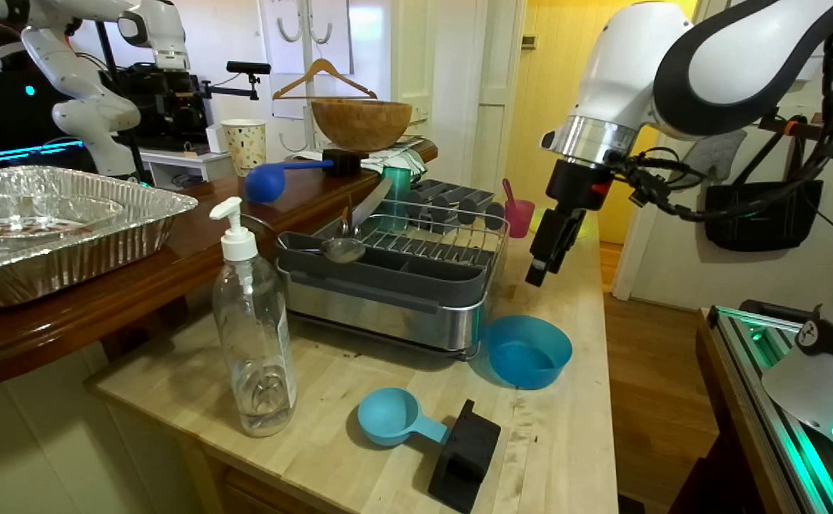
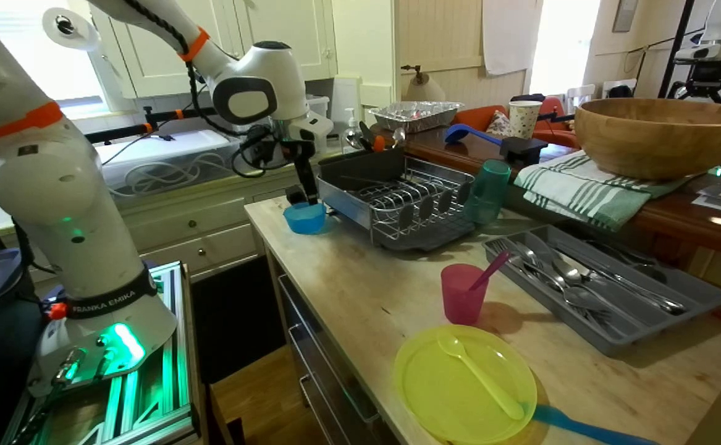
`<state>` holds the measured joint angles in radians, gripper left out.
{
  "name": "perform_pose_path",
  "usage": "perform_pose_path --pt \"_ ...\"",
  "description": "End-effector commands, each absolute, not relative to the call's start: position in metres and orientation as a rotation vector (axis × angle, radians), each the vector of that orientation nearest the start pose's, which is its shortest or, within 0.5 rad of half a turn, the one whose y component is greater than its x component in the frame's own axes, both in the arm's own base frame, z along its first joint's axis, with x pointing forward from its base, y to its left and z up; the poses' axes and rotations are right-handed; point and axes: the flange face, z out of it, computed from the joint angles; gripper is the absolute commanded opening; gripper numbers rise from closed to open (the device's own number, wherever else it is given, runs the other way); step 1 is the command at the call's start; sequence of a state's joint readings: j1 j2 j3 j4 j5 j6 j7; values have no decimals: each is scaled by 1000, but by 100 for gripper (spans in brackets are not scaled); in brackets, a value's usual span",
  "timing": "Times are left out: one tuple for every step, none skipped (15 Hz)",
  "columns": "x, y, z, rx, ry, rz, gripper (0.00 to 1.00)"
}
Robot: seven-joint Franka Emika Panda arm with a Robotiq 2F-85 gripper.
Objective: Put the blue bowl on the drying rack
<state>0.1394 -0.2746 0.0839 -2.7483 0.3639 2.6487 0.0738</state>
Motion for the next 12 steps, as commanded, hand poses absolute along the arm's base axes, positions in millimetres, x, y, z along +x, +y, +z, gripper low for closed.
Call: perform_pose_path --pt "396 88 289 -2911 139 -234 100" --pt "396 90 283 -2909 121 -234 100" --pt "395 92 277 -2910 104 -237 100" --pt "395 93 272 -2907 88 -233 100" --pt "394 95 269 -2906 74 -230 100" --pt "394 97 263 -2908 58 -226 100" --pt "394 98 260 -2906 44 -222 100" --pt "394 99 255 -2907 33 -211 100" --pt "393 99 252 -2909 24 -205 100" --pt "393 100 247 -2909 18 -198 100" --pt "393 100 243 -2906 17 -190 100" --pt "393 100 240 -2903 30 -190 100"
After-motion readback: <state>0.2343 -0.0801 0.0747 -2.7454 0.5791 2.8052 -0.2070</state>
